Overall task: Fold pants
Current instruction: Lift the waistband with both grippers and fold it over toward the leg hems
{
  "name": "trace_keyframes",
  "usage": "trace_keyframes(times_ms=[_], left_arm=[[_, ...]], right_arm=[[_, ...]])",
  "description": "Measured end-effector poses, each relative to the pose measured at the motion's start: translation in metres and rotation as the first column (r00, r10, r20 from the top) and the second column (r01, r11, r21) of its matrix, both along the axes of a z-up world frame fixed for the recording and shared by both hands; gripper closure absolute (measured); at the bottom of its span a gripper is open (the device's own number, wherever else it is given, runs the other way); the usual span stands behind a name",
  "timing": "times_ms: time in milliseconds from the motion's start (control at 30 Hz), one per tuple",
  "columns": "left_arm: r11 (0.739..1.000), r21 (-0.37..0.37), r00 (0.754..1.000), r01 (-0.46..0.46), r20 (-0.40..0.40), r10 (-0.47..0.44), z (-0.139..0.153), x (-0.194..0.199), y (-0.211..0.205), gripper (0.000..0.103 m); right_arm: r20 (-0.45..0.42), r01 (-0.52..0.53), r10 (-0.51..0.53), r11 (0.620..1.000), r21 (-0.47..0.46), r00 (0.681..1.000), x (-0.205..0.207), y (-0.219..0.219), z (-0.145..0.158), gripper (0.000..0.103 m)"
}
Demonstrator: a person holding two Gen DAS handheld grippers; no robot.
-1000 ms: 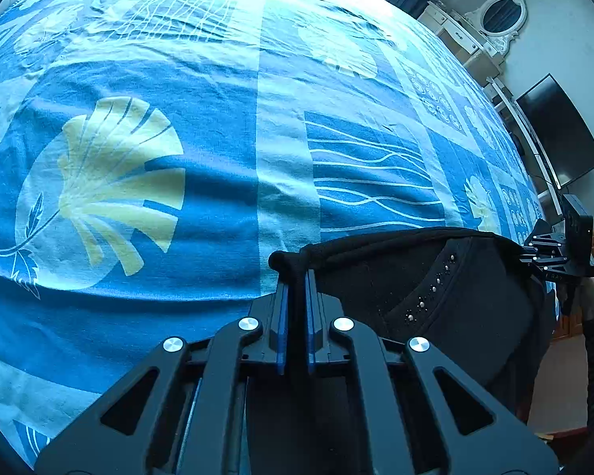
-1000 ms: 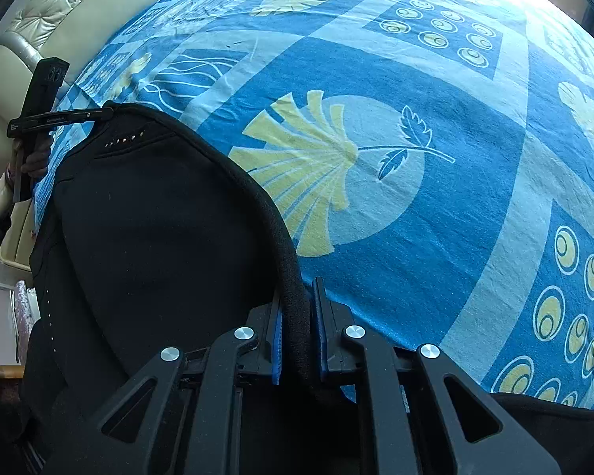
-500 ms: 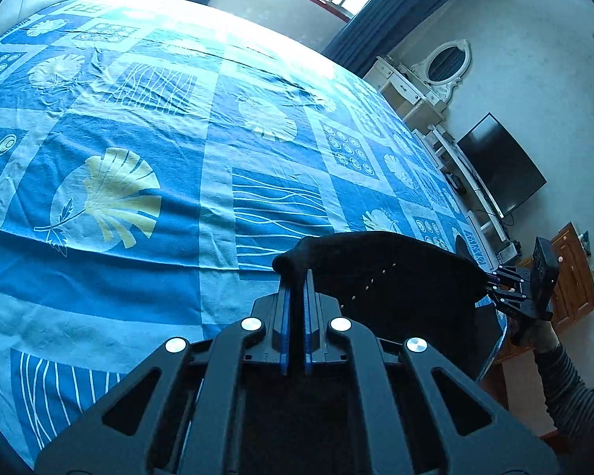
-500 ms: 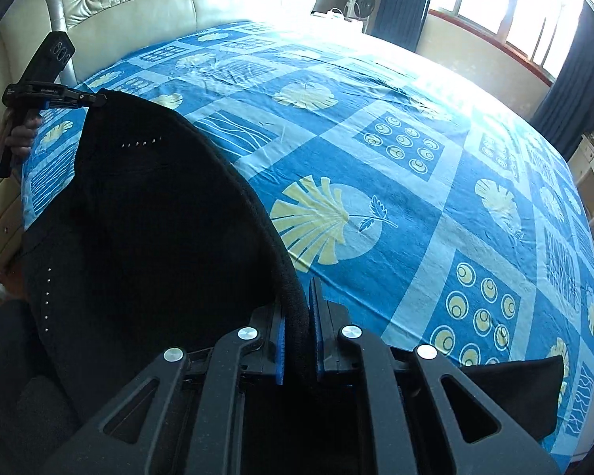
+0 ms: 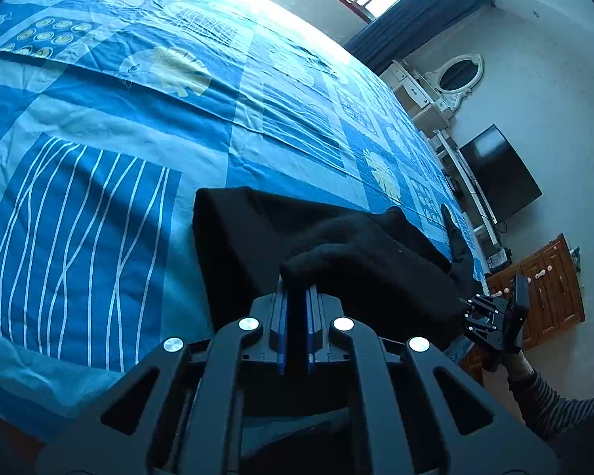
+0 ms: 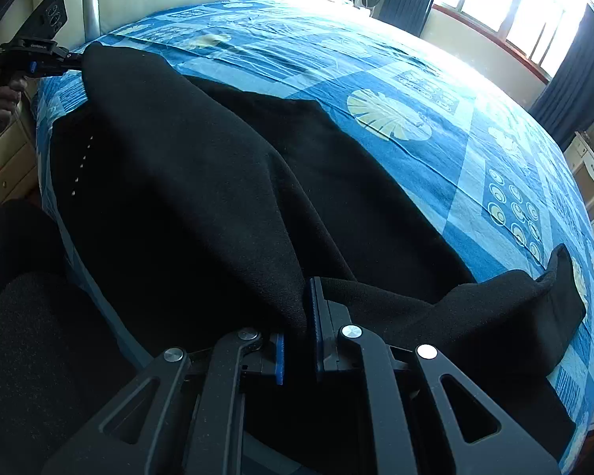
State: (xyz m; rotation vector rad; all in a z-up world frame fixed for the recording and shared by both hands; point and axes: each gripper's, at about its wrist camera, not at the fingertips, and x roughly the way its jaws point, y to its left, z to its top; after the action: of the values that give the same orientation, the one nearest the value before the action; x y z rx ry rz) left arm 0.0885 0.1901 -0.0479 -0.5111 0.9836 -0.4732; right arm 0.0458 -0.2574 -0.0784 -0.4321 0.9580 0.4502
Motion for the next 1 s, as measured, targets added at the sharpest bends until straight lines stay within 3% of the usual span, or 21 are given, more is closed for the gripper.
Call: trace_keyframes(times_ms=[133,200,267,367,433,500,567,633,700,1000], left_arm=[[1.0,0.017,0.996,-0.013,-0.089,0.015,-0.029,-0.012,0.002,0.093],[0.999,0.015,0.991,-0.042,-0.125,0.044,-0.04,-0.021,0.006,0.093],[0.996,-0.032,0.987,-0.078,-0.143,0.073,-0.044,-0.033,0.014,0.092],[0.988,-0.085,0.983,-0.132,-0.141,0.12,-0.038,-0.051,0.021,0.08],[0.98,-0.115,0.981,-0.161,-0.13,0.146,-0.031,-0.059,0.019,0.074],[0.972,-0.144,0.977,-0.187,-0.125,0.17,-0.026,-0.063,0.013,0.064],[0.966,-0.163,0.975,-0.199,-0.136,0.178,-0.025,-0.06,0.005,0.06],[0.968,-0.143,0.972,-0.205,-0.145,0.184,-0.026,-0.055,-0.005,0.059],[0.97,-0.111,0.967,-0.216,-0.159,0.197,-0.031,-0.05,-0.015,0.059],[0.95,-0.109,0.945,-0.291,-0.187,0.268,-0.038,-0.054,-0.024,0.052]], right_arm=[[0.041,0.028,-0.028,1.0,-0.004,0.999,-0.01,0.0,-0.007,0.088],[0.023,0.054,-0.055,0.998,0.04,0.998,-0.013,-0.005,-0.002,0.078],[-0.001,0.086,-0.086,0.992,0.088,0.996,-0.02,-0.012,0.004,0.051],[-0.047,0.148,-0.141,0.972,0.183,0.989,-0.03,-0.028,0.014,0.045],[-0.111,0.229,-0.204,0.922,0.311,0.973,-0.033,-0.045,0.02,0.044],[-0.211,0.323,-0.252,0.83,0.454,0.944,-0.032,-0.062,0.021,0.044],[-0.294,0.398,-0.277,0.737,0.545,0.915,-0.033,-0.073,0.016,0.044],[-0.339,0.441,-0.288,0.678,0.588,0.895,-0.031,-0.078,0.009,0.044],[-0.376,0.473,-0.293,0.639,0.606,0.879,-0.03,-0.077,0.003,0.044],[-0.479,0.555,-0.284,0.499,0.666,0.831,-0.036,-0.081,-0.012,0.041]])
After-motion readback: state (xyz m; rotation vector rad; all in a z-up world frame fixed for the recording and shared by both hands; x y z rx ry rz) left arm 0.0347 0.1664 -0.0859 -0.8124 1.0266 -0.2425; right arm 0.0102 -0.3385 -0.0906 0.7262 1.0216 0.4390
